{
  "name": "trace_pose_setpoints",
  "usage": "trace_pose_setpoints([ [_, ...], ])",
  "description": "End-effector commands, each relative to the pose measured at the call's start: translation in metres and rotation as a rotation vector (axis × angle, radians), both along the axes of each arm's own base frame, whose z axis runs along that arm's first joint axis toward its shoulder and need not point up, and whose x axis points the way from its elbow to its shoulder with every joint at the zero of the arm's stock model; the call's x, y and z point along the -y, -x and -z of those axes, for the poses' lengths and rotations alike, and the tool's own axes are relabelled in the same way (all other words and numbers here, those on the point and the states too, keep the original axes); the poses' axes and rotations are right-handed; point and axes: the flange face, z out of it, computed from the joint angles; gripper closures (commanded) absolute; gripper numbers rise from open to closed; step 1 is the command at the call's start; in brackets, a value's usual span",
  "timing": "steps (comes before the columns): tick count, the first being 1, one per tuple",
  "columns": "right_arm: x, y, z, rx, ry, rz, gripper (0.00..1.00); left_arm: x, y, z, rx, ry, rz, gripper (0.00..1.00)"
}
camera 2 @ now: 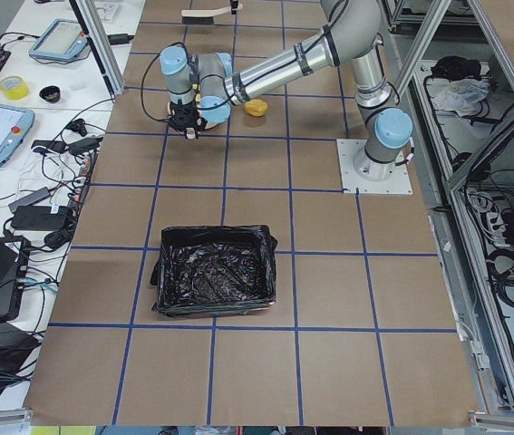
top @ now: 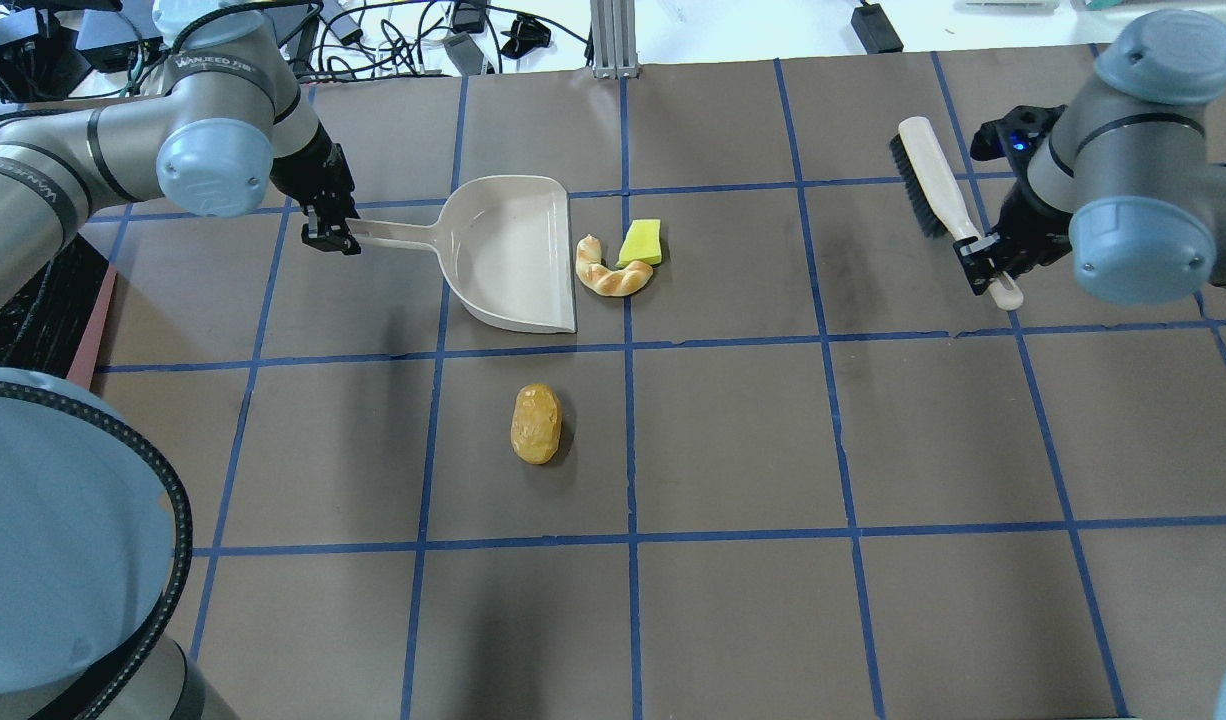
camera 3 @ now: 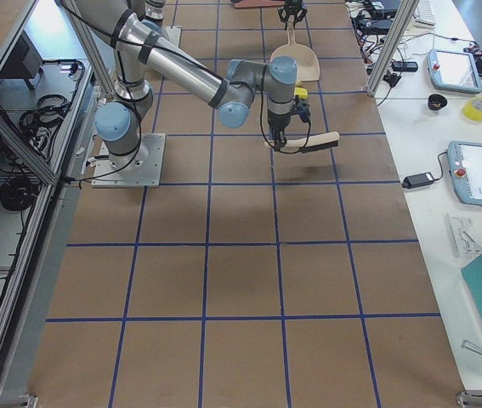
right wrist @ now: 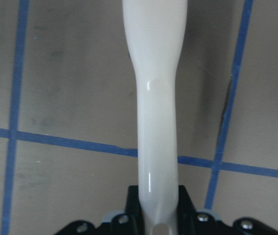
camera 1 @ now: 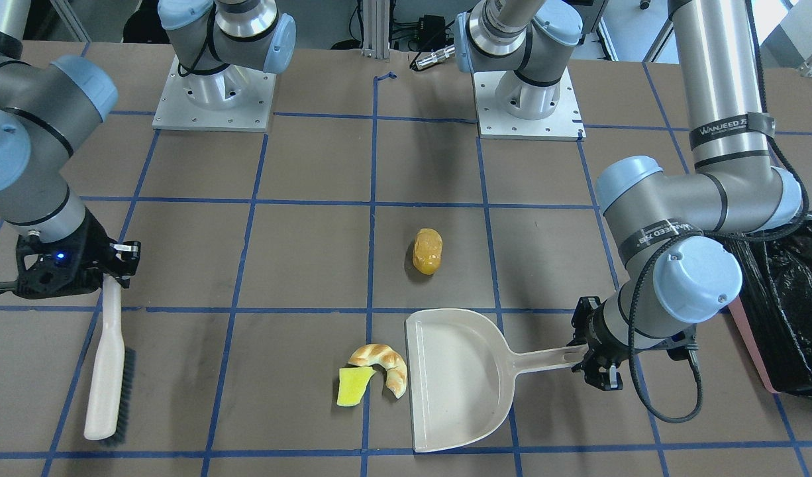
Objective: Sweep and dump trash into bin
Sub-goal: 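Sweep the bread roll and yellow sponge into the dustpan with the right gripper's brush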
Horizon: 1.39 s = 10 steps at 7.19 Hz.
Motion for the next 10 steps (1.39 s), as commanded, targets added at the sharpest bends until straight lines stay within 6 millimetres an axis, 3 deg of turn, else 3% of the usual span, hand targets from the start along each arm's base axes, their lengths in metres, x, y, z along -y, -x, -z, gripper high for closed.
trace_pose_setpoints([
  [1, 0.017, -0.065, 0.007, 0.007, -0.040, 0.085, 1.00, -0.002, 0.017, 0.000, 0.000, -0.004, 0.002, 1.00],
  [2, 0.029, -0.098, 0.021, 0.010, -0.063, 0.143, 1.00, -0.003, 0.023, 0.003, 0.000, -0.009, 0.003, 1.00],
  [3, 0.022, -0.150, 0.043, -0.001, -0.106, 0.214, 1.00, -0.004, 0.029, 0.003, 0.000, -0.010, 0.012, 1.00],
  [4, 0.010, -0.196, 0.047, -0.006, -0.098, 0.222, 1.00, -0.005, 0.030, 0.005, 0.000, -0.014, 0.013, 1.00],
  [6, -0.004, -0.233, 0.050, 0.086, -0.141, 0.309, 1.00, -0.006, 0.036, 0.000, -0.003, -0.007, 0.016, 1.00],
  [10, -0.041, -0.322, 0.057, 0.090, -0.139, 0.255, 1.00, -0.008, 0.045, -0.002, -0.003, -0.006, 0.029, 1.00],
])
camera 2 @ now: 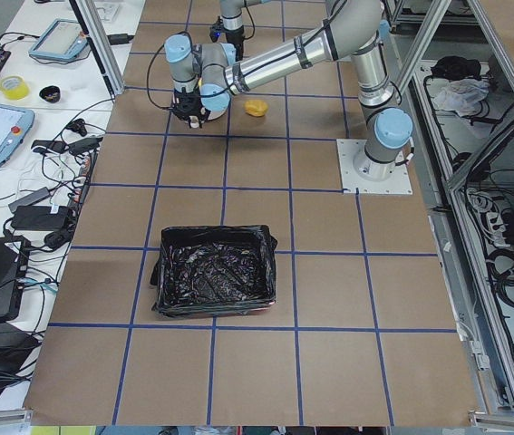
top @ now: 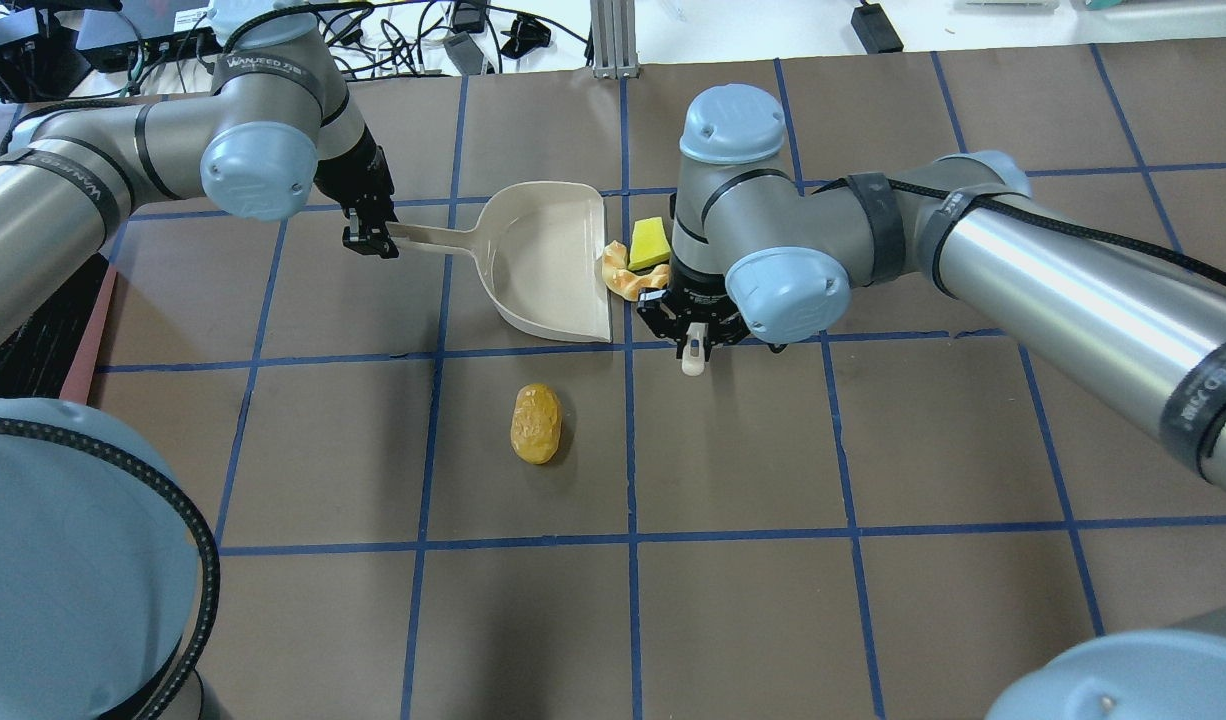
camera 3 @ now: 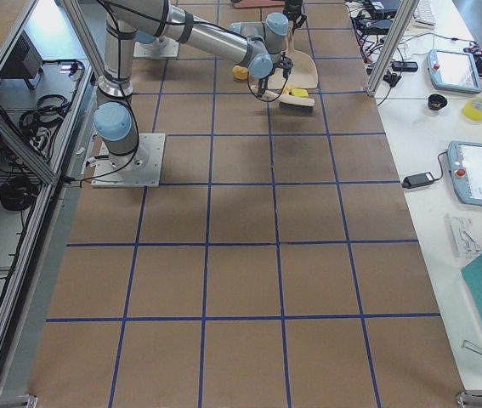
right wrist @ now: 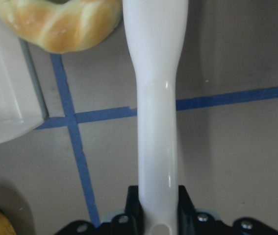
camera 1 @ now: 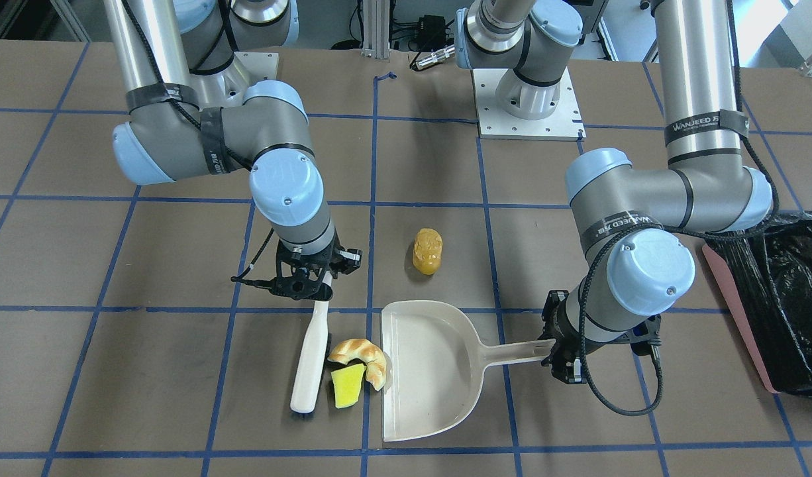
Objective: Sweep and dump trash into bin
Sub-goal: 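Sweep the bread roll and yellow sponge into the dustpan with the right gripper's brush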
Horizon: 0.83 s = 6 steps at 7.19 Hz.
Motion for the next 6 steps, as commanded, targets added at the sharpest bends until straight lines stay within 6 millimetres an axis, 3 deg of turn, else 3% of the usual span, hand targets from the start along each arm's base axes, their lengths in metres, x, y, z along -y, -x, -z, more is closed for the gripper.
trace_pose_setpoints([
  [1, -0.015, -0.044, 0.001, 0.062, -0.002, -0.040, 1.00, -0.001, 0.003, 0.004, -0.004, -0.009, 0.006, 1.00],
  [3, -0.018, -0.099, -0.007, 0.125, 0.012, -0.061, 1.00, -0.001, 0.004, 0.009, -0.013, -0.014, 0.010, 1.00],
  [4, -0.012, -0.106, -0.010, 0.112, 0.019, -0.072, 1.00, 0.001, 0.004, 0.016, -0.018, -0.017, 0.015, 1.00],
  [6, 0.007, -0.048, -0.028, 0.006, -0.004, -0.122, 1.00, 0.006, 0.001, 0.023, -0.104, -0.014, 0.102, 1.00],
])
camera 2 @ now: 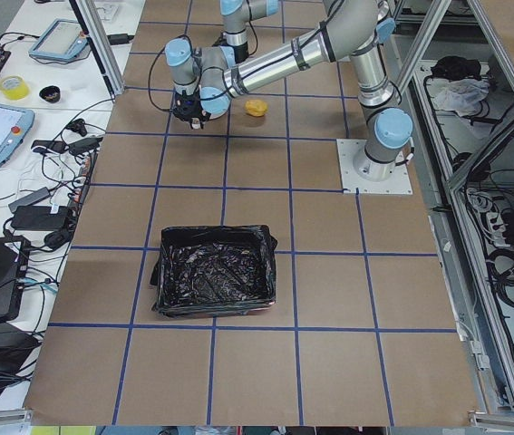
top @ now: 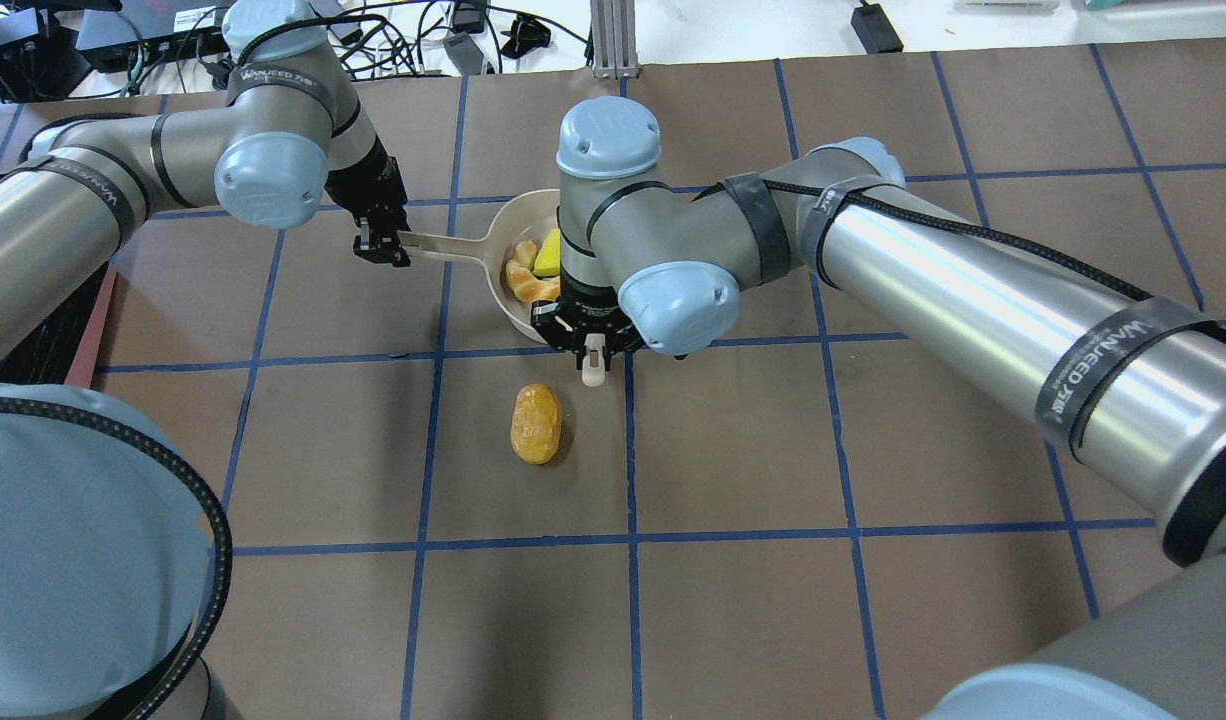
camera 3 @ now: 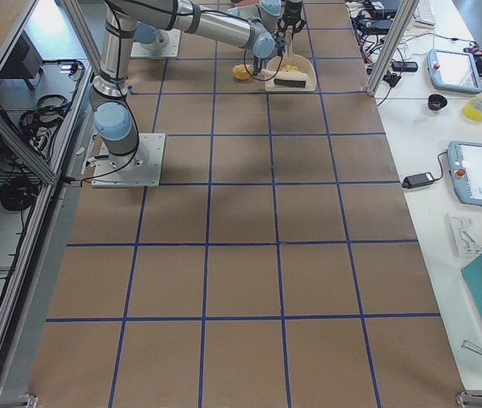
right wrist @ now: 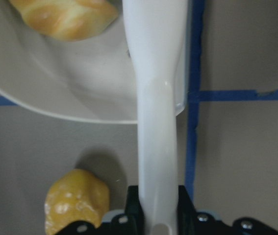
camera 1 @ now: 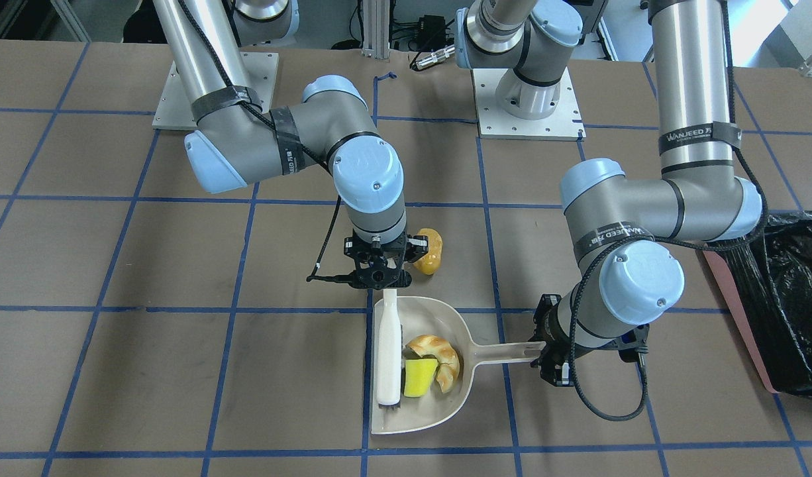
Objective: Sweep and dump trash into bin
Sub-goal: 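Sweep the bread roll and yellow sponge into the dustpan with the right gripper's brush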
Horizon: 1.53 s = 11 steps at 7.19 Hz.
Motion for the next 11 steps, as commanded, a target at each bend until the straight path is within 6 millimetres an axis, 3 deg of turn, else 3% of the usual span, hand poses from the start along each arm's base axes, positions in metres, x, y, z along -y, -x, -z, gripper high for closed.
trace_pose_setpoints([
  [1, 0.003, 0.037, -0.029, -0.056, -0.021, -0.013, 1.00, 0.008, -0.010, 0.000, -0.137, 0.021, 0.029, 1.00],
  [2, -0.006, 0.043, -0.051, -0.059, -0.027, -0.015, 1.00, 0.012, -0.013, 0.002, -0.188, 0.035, 0.025, 1.00],
  [4, -0.019, 0.055, -0.088, -0.090, 0.005, -0.015, 1.00, 0.009, -0.039, -0.022, -0.241, 0.038, -0.028, 1.00],
  [5, -0.029, 0.060, -0.106, -0.104, 0.023, -0.017, 1.00, 0.009, -0.047, -0.023, -0.238, 0.036, -0.030, 1.00],
  [7, -0.057, 0.068, -0.136, -0.103, -0.011, -0.003, 1.00, 0.004, -0.064, -0.036, -0.235, 0.034, -0.040, 1.00],
  [8, -0.074, 0.067, -0.125, -0.108, -0.036, 0.004, 1.00, -0.006, -0.076, -0.050, -0.238, 0.008, -0.062, 1.00],
  [9, -0.091, 0.070, -0.099, -0.107, -0.086, 0.034, 1.00, -0.024, -0.091, -0.070, -0.218, -0.024, -0.032, 1.00],
  [10, -0.102, 0.070, -0.091, -0.102, -0.107, 0.057, 1.00, -0.033, -0.107, -0.086, -0.210, -0.005, -0.032, 1.00],
  [11, -0.110, 0.059, -0.090, -0.084, -0.122, 0.089, 1.00, -0.045, -0.127, -0.089, -0.213, 0.006, -0.007, 1.00],
])
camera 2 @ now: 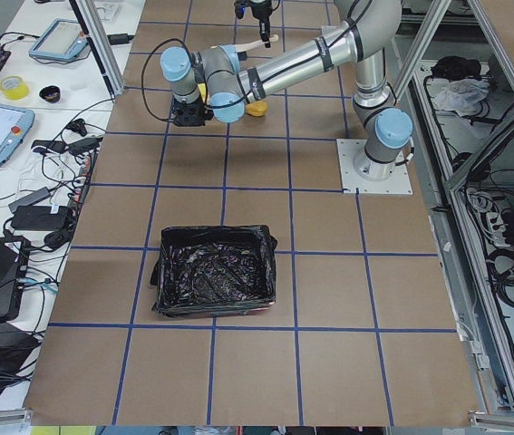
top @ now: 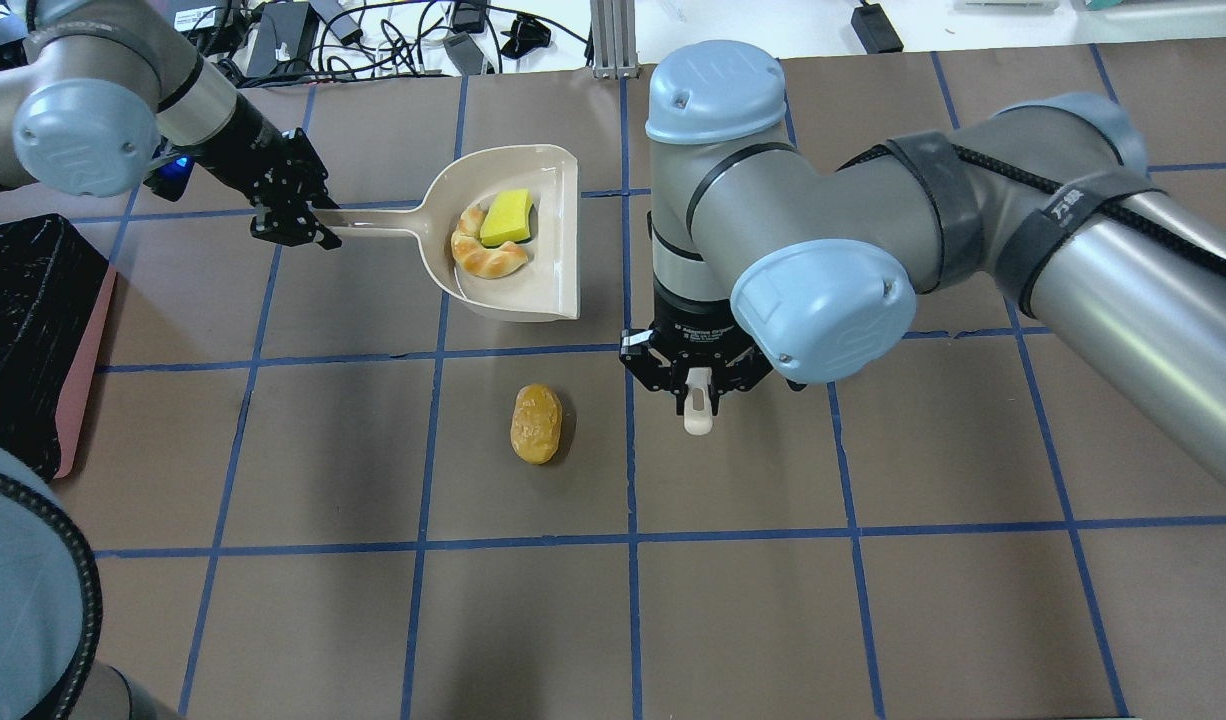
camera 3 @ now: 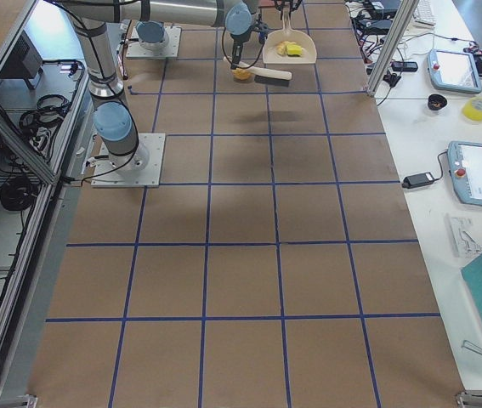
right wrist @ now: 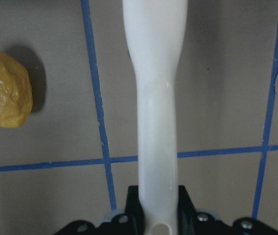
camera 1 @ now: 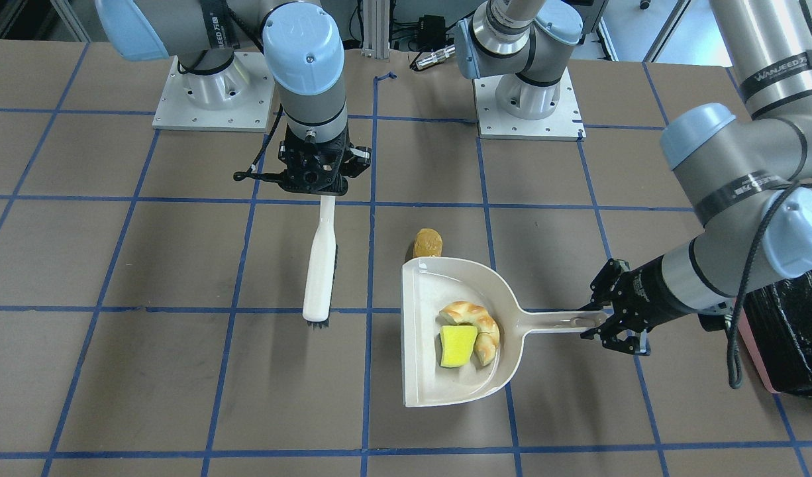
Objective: Sweep and dump trash into bin
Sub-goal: 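Pull the dustpan nearer the robot with the left gripper beside the yellow potato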
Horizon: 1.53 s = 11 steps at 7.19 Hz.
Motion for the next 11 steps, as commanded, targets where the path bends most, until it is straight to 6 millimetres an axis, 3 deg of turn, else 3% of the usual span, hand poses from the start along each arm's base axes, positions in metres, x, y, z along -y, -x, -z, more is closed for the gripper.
trace_pose_setpoints([
  [1, -0.030, -0.027, 0.011, 0.012, -0.028, 0.067, 1.00, -0.032, -0.035, -0.006, -0.001, 0.014, 0.073, 1.00],
  [3, -0.065, -0.056, 0.032, 0.008, -0.020, 0.026, 1.00, -0.070, -0.056, 0.008, 0.015, -0.005, 0.126, 1.00],
  [6, -0.096, -0.057, 0.090, 0.024, -0.001, 0.005, 1.00, -0.120, -0.072, 0.024, 0.092, -0.018, 0.106, 1.00],
  [9, -0.101, -0.062, 0.093, 0.033, 0.009, -0.009, 1.00, -0.158, -0.064, 0.067, 0.203, 0.025, 0.012, 1.00],
  [11, -0.105, -0.066, 0.093, 0.028, 0.011, 0.004, 1.00, -0.164, -0.055, 0.054, 0.222, 0.049, -0.022, 1.00],
])
